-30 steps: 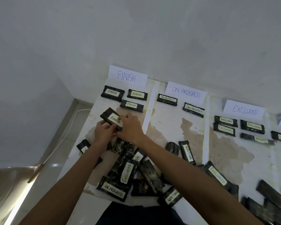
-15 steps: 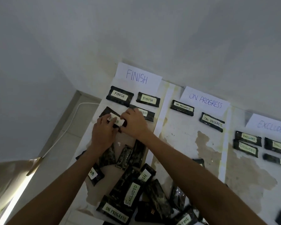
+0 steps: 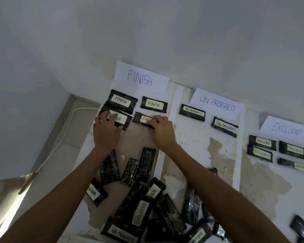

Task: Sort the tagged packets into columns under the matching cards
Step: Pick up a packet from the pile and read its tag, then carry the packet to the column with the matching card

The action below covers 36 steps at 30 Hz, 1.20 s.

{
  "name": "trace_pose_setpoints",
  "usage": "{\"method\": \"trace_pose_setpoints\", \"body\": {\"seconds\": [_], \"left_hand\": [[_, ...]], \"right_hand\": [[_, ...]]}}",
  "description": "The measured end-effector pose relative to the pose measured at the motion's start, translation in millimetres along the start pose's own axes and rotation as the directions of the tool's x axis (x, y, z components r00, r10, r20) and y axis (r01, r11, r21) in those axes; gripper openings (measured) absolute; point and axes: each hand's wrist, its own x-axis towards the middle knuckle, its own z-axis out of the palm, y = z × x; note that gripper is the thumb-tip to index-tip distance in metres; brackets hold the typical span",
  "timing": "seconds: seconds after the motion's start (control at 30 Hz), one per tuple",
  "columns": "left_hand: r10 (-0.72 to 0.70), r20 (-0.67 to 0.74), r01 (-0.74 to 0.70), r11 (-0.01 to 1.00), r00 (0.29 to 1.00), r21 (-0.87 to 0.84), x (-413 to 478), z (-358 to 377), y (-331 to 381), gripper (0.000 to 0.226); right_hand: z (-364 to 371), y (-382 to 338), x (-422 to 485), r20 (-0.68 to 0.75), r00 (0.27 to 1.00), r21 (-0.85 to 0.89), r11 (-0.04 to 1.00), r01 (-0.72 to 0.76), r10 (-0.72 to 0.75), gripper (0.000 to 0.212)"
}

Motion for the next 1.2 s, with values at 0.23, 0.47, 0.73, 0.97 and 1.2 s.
{"method": "trace_pose_setpoints", "body": {"seconds": [0.23, 0.47, 0.73, 0.97, 1.2], "left_hand": [[0.094, 0.045, -0.091, 0.994, 0.995, -0.066, -28, -7, 5, 0.041], [0.313, 0.172, -0.292, 0.946, 0.934, -0.138, -104, 13, 14, 0.034], [0.275, 0.17, -0.211, 0.924, 0.946, -0.319, -144, -4, 28, 0.042], [0.222, 0.422, -0.071, 0.936, 0.879, -0.345, -142, -5, 37, 0.046], [0.177, 0.408, 0.067, 0.853, 0.896, -0.518, -145, -9, 57, 0.047]], "right_hand": [[-21, -28, -32, 0.277, 0.932, -0.01, 0.97, -0.242, 0.236, 0.029], [-2, -57, -85, 0.358, 0.802, -0.072, 0.87, -0.487, 0.479, 0.063], [-9, -67, -88, 0.366, 0.788, 0.065, 0.831, -0.552, 0.495, 0.055], [-9, -48, -99, 0.397, 0.816, 0.168, 0.841, -0.515, 0.42, 0.048], [-2, -52, -106, 0.416, 0.771, 0.258, 0.75, -0.609, 0.482, 0.049]]}}
